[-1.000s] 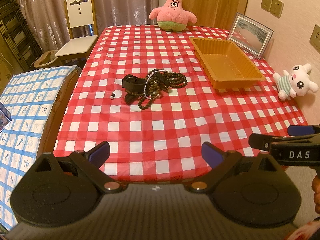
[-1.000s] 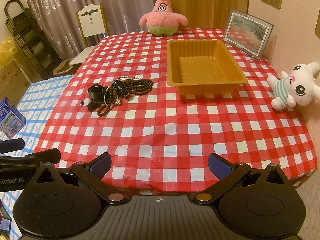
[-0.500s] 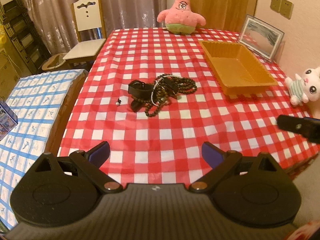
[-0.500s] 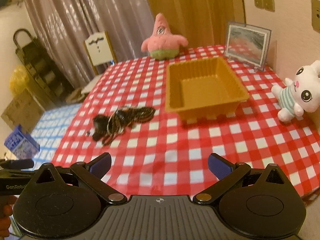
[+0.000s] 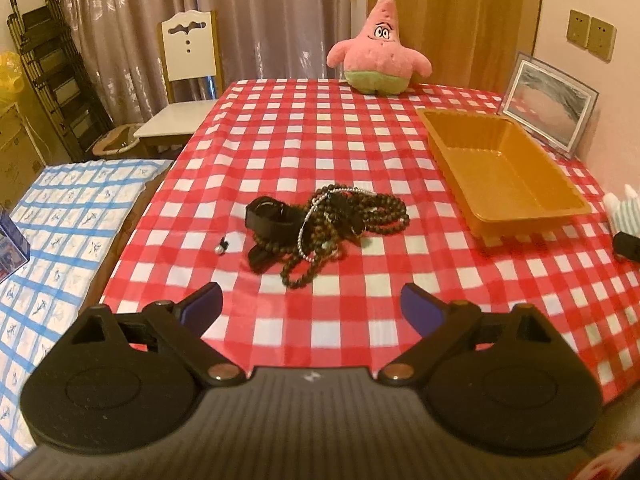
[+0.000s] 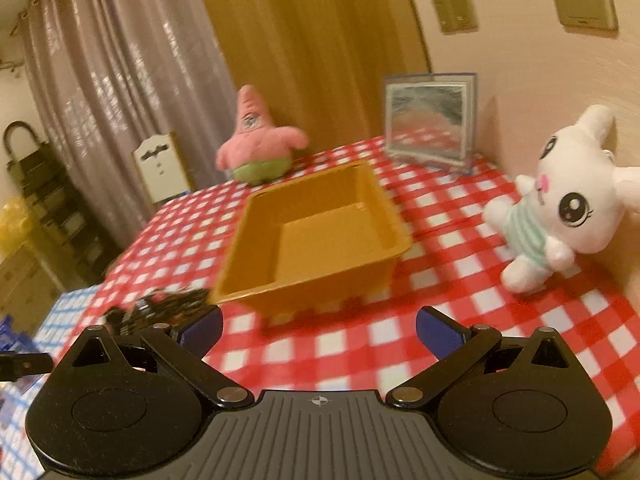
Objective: Organize jewelry
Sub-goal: 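Grasp the orange tray rim with the right tool while the left tool approaches the jewelry pile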
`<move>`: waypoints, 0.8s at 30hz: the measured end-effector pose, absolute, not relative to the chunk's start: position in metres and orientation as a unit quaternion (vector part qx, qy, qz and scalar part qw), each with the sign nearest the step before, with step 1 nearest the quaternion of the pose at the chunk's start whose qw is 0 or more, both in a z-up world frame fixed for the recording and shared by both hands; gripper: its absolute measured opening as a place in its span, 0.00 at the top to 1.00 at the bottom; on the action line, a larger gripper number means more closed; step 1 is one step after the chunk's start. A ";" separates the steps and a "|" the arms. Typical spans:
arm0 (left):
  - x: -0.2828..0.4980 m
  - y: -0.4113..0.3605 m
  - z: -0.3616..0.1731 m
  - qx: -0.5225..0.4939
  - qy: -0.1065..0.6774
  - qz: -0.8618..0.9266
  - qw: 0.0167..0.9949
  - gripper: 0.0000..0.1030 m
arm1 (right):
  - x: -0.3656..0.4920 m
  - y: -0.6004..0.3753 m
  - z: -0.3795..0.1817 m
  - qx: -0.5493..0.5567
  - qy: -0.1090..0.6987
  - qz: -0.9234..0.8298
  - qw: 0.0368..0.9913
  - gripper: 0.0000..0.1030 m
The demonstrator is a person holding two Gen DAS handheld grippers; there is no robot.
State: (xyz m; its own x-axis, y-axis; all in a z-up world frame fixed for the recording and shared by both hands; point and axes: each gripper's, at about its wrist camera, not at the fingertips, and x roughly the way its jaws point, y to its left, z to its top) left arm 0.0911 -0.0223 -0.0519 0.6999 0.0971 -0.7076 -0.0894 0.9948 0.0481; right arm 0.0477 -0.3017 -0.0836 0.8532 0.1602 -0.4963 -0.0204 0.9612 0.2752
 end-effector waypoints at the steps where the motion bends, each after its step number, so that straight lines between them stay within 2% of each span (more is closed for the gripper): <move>1: 0.095 -0.024 -0.055 0.010 0.381 0.052 0.923 0.09 | 0.052 -0.306 -0.087 0.130 0.262 0.043 0.955 0.00; 5: 0.112 -0.027 -0.068 0.028 0.379 0.059 0.923 0.11 | 0.076 -0.322 -0.103 0.137 0.249 0.017 0.959 0.01; 7: 0.120 -0.025 -0.073 0.029 0.382 0.058 0.922 0.12 | 0.086 -0.326 -0.108 0.148 0.236 0.003 0.961 0.13; 8: 0.124 -0.024 -0.075 0.030 0.381 0.058 0.922 0.12 | 0.093 -0.327 -0.111 0.152 0.236 -0.001 0.960 0.28; 9: 0.127 -0.022 -0.076 0.032 0.380 0.058 0.923 0.12 | 0.101 -0.329 -0.116 0.158 0.243 -0.008 0.957 0.32; 16: 0.158 -0.007 -0.088 0.047 0.373 0.053 0.925 0.13 | 0.133 -0.341 -0.146 0.215 0.200 -0.078 0.953 0.37; 23: 0.185 0.013 -0.099 0.059 0.384 0.044 0.920 0.15 | 0.166 -0.346 -0.161 0.261 0.187 -0.107 0.941 0.50; 24: 0.188 0.015 -0.101 0.061 0.387 0.042 0.919 0.15 | 0.171 -0.346 -0.162 0.261 0.186 -0.111 0.941 0.54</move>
